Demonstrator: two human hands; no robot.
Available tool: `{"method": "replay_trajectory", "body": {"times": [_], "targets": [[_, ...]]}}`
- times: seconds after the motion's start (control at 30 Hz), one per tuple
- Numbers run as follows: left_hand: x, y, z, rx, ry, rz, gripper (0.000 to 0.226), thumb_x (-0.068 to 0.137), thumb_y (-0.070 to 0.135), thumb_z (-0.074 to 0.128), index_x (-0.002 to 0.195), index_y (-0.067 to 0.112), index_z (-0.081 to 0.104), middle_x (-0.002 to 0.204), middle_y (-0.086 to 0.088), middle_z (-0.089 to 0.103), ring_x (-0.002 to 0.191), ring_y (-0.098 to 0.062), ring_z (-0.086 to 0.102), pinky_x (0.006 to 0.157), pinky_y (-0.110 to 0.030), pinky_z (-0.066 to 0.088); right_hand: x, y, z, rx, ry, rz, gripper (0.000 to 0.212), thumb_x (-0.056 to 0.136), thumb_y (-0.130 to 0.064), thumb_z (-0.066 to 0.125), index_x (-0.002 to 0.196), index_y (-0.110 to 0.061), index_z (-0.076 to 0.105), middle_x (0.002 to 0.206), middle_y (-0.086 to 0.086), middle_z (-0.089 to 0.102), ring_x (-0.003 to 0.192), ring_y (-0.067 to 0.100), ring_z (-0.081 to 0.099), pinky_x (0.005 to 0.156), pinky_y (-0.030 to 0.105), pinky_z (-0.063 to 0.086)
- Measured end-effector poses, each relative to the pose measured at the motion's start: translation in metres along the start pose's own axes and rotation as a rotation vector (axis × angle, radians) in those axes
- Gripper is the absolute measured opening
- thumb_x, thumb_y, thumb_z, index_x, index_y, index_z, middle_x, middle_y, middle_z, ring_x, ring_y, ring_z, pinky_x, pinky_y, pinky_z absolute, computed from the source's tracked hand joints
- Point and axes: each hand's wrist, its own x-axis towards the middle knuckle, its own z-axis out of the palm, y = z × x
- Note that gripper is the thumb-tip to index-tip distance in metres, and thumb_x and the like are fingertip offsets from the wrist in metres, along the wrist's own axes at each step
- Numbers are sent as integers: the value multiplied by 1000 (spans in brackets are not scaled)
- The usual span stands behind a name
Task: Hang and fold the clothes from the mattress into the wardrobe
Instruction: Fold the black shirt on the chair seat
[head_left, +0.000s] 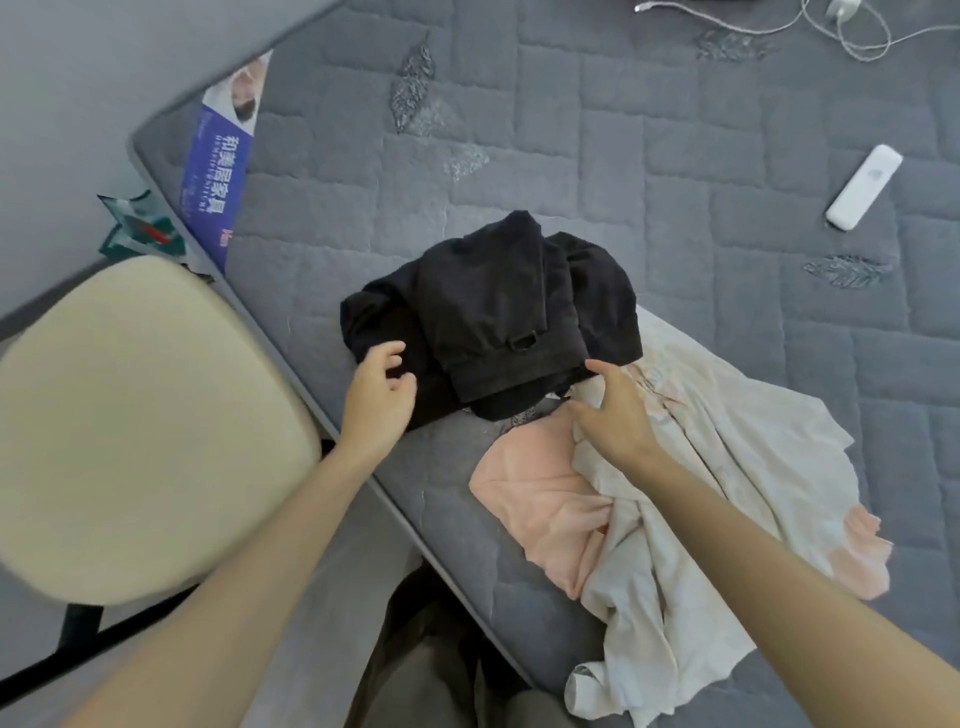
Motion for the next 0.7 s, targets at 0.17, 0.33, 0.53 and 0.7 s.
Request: {"method": "replay_trajectory", "body": {"times": [0.17,0.33,0.53,0.7], "targets": [[2,-5,43,265,-130,248,71,88,20,63,147,31,25,154,-3,17,139,-24,22,105,-30,26,30,1,11,81,15,84,65,87,-3,56,145,-14,29,123,6,51,108,20,50,86,25,39],[25,12,95,698,-145,549,99,77,48,70,151,34,5,158,-7,-6,145,-30,-5,113,-59,5,53,14,22,-37,245,145,60,85,1,49,141,-12,36,146,17,28,132,33,28,111,39,26],[44,16,153,893,-159,513,109,83,48,66,147,33,-20,156,-23,-1,144,-42,1,109,-66,3,80,30,6,498,235,463,78,89,-15,61,151,-14,13,145,6,39,131,26,41,108,37,36],[53,13,143,848,-118,530,81,91,37,56,152,21,4,152,-17,19,143,-33,16,112,-60,15,83,36,10,521,259,485,50,77,-31,76,114,-13,48,117,4,58,110,22,55,92,36,49]]}}
